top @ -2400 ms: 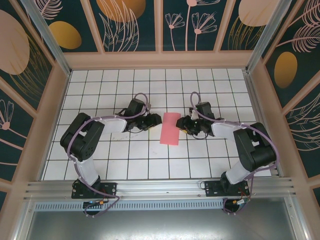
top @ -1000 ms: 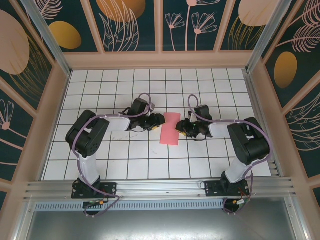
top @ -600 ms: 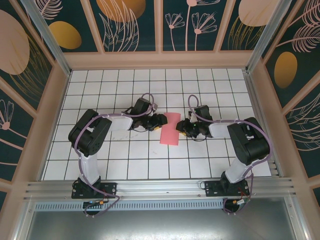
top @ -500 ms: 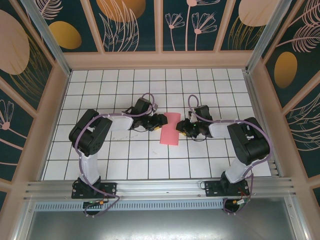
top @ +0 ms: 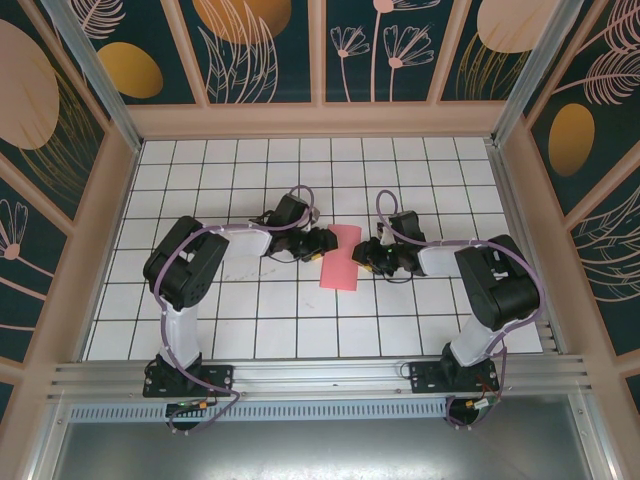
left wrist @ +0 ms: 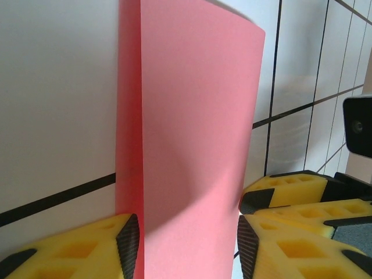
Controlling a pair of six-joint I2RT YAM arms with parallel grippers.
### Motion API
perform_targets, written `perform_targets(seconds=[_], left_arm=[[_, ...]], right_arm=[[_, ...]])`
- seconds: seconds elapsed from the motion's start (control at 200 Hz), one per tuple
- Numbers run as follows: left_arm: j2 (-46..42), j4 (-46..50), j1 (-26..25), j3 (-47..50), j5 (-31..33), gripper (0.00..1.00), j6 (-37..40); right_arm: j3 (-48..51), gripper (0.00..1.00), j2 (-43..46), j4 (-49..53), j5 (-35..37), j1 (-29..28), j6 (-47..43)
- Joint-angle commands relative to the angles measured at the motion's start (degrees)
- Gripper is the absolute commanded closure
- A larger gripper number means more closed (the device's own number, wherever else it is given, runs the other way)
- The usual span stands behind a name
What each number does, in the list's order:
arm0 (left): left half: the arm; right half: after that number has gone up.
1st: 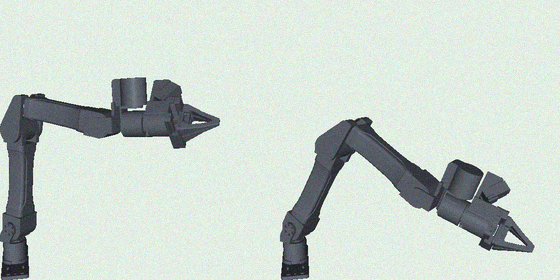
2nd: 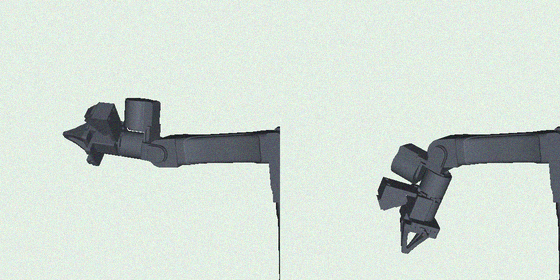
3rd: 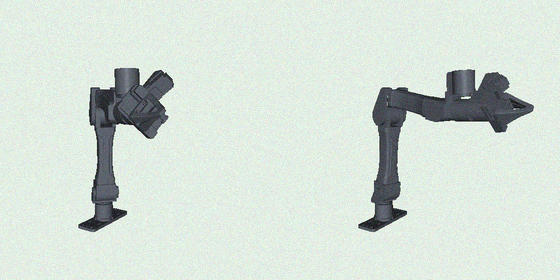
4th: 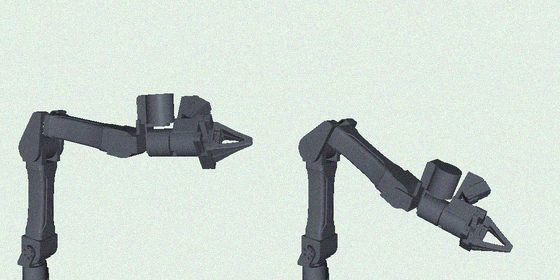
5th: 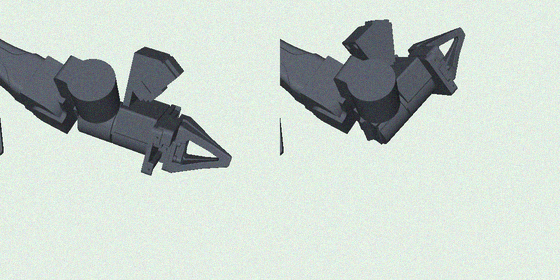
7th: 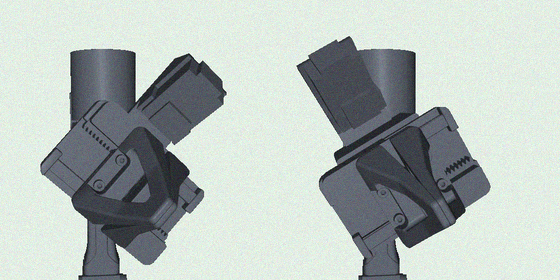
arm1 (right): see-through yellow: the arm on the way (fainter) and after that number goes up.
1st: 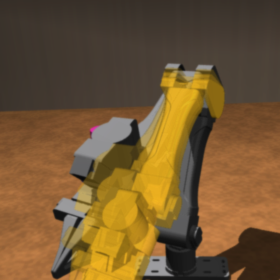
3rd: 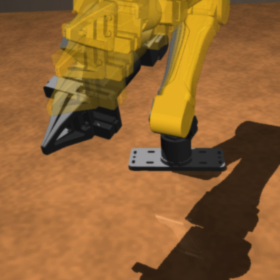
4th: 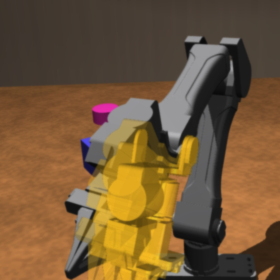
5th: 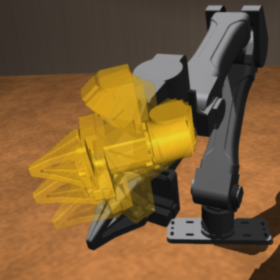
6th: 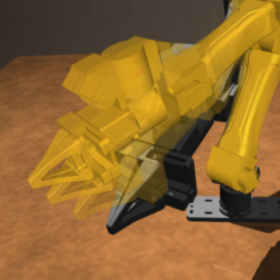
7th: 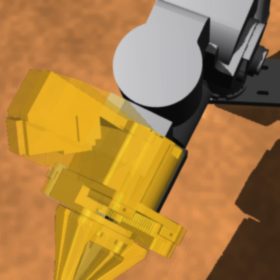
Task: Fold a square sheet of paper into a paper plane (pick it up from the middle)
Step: Pick up the square sheet of paper from the center of the table.
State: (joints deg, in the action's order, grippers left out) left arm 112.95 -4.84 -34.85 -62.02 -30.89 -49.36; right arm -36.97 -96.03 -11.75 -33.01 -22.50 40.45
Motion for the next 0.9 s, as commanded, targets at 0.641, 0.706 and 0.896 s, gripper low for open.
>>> perform_targets(seconds=[0.641,0.706,0.896], left_arm=[[-4.3,-9.1,-0.3,4.5,-6.0,0.92,-2.7],[-4.5,-9.5,-0.3,4.8,-6.5,0.95,-2.3],[-6.1,-5.8,-0.4,5.5,-5.4,1.00,0.4]], right_arm=[[-1.0,0.61,8.6,9.0,5.6,-0.7,-2.1],[-0.2,0.59,10.8,10.5,7.2,-0.7,-2.2],[3.6,0.51,16.5,9.2,6.6,-1.0,-0.9]])
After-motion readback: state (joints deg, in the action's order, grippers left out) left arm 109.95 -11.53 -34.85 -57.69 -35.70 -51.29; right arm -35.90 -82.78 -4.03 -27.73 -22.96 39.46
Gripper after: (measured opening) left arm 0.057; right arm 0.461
